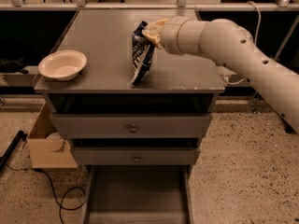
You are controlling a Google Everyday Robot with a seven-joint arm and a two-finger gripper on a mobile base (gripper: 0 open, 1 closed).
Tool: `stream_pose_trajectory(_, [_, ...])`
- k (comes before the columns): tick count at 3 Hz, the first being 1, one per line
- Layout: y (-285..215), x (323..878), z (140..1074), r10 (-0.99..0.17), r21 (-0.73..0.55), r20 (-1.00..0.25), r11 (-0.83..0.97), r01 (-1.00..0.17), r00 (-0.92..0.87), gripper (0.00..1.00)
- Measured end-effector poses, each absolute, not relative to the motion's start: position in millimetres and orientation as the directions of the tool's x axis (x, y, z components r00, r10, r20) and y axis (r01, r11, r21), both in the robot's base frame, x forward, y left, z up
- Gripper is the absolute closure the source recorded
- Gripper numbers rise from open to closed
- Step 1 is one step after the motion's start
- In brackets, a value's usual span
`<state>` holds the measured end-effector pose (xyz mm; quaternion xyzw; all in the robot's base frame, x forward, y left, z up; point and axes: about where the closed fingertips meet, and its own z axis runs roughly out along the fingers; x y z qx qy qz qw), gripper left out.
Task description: Pick blue chip bag from bottom drawer and place on counter
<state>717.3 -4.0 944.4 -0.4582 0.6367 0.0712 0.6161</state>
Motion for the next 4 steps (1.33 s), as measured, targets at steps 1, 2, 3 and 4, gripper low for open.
stream_pose_trajectory(1, [3.6,717.9,958.8,-0.412,-0.459,-0.879,0.591,-0.663,0.241,1.00])
stream_pose_trajectory(2, [12.8,717.0,971.1,-0.349,-0.447,-0.892,0.601,-0.663,0.286,1.00])
stream_pose_trajectory(3, [14.7,714.7,972.5,-0.328,-0.444,-0.895,0.605,-0.661,0.301,0.96])
stream_pose_trajectory(4, [14.7,714.7,972.5,-0.328,-0.444,-0.895,0.605,-0.661,0.301,0.73])
